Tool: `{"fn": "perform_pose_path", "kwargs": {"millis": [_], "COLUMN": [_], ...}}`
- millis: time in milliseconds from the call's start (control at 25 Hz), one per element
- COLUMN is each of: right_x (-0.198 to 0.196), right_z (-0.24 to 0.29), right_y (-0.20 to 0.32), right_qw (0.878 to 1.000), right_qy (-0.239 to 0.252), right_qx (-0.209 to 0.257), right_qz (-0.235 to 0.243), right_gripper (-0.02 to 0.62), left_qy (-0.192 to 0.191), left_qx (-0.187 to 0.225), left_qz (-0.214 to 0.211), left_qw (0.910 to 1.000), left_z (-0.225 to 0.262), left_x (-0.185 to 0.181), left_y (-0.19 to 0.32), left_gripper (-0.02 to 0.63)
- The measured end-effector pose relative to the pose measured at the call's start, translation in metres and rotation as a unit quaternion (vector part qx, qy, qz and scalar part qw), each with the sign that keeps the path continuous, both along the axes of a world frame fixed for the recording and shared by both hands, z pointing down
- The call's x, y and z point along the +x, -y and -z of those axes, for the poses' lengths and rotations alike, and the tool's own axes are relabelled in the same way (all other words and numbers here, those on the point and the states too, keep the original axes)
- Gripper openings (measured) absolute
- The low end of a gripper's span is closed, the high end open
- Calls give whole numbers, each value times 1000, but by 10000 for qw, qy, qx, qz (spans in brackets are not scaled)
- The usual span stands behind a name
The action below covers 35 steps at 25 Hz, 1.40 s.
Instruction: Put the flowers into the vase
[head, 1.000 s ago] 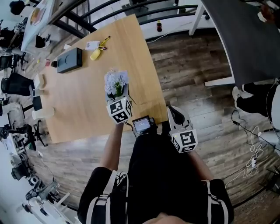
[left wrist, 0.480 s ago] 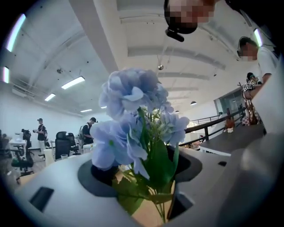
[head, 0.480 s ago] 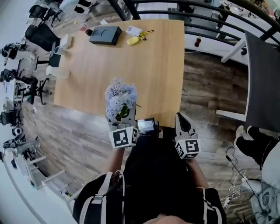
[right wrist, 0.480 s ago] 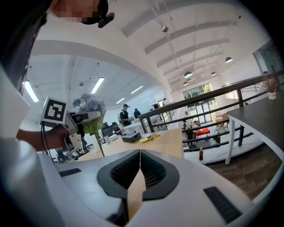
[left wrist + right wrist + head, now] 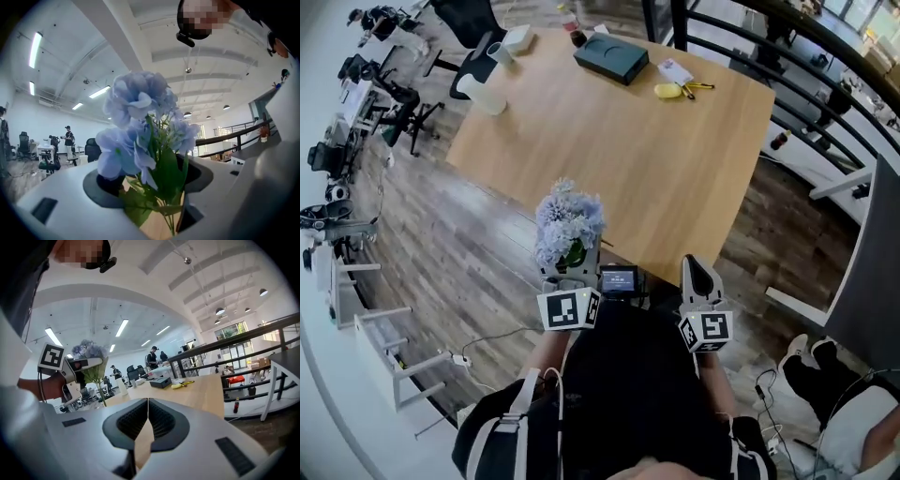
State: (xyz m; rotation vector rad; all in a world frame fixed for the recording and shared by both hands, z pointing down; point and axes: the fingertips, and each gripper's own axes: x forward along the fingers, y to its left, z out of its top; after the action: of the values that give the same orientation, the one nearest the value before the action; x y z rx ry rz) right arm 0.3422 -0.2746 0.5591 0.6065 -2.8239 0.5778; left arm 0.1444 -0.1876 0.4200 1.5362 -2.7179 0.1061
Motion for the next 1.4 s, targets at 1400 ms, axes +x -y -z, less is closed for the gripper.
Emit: {"fn": "perform_pose_path", "kwargs": {"millis": [1400], "right_x": [-426], "right_z": [44], "right_y": [-327], "right_qw": [9696], "right_qy": [-81], "right_qx": [516], "right_qz": [2389], "right_gripper": [17], "left_qy": [-647], "left_qx": [816], "left_qz": [949], "left_qw": [9900], "left_z": [3], "left_x": [-304], "left_y": [-355], "left_gripper": [365]}}
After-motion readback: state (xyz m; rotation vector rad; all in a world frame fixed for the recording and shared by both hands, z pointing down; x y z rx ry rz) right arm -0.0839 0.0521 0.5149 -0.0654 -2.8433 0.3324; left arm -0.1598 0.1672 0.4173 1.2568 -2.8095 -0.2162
